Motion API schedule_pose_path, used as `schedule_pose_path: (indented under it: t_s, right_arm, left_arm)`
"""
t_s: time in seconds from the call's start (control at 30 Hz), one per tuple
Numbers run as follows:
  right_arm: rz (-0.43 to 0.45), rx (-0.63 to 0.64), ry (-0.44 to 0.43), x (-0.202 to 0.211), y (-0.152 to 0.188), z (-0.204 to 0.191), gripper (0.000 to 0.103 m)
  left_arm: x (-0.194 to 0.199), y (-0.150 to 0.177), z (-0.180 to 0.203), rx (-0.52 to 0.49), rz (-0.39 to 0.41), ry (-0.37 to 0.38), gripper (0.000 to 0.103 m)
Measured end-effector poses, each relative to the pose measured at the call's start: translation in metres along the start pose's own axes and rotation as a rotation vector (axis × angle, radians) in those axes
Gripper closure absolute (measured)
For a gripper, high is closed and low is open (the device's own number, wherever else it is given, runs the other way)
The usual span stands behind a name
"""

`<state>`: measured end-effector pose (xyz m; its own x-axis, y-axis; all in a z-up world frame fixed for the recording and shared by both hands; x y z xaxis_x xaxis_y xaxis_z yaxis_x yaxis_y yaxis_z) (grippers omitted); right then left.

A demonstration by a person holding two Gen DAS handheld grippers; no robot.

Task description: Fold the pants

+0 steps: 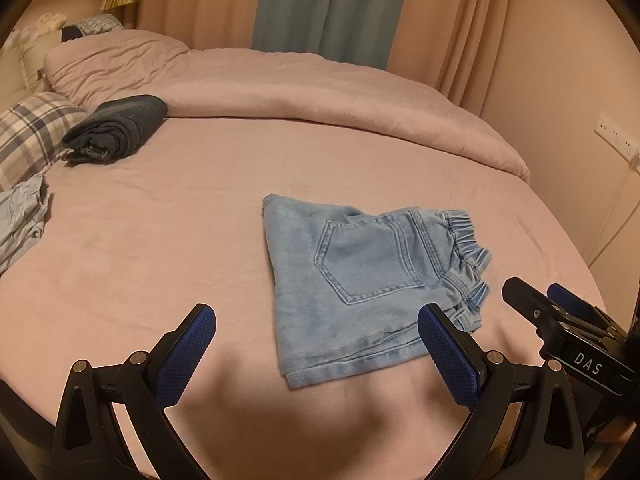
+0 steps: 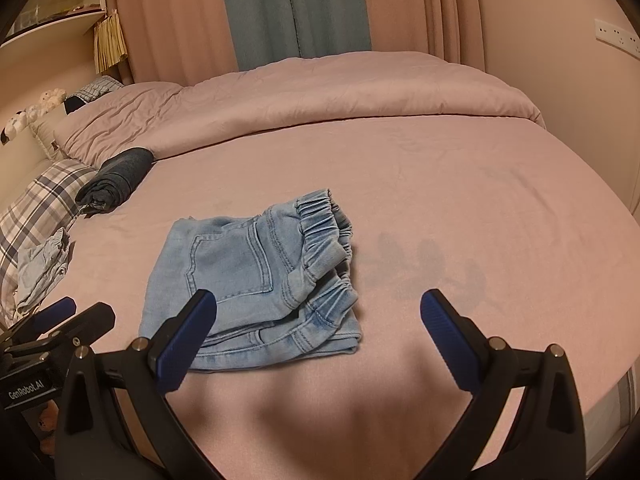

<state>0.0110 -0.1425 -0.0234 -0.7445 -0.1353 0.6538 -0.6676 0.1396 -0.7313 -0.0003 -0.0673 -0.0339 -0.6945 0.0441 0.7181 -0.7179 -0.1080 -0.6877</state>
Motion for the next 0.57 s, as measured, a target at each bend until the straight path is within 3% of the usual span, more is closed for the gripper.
schedule_pose_path:
  t_s: [0.57]
  right_arm:
    - [-0.007, 0.007, 0.003, -0.0025, 0.0011, -0.0013, 0.0]
  left_arm:
    - [0.0042, -0.0009, 0.0017, 0.007, 0.018, -0.003, 0.003]
Point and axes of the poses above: each gripper's, at about its wrist camera, not at the fingertips, and x roughly against the way its jaws point, z to its right, y to its underside, the point moved 3 cm from there along -x, roughly the way its jaws point, and after that the axes turned 5 degrees about -y, right-handed, at the moved point
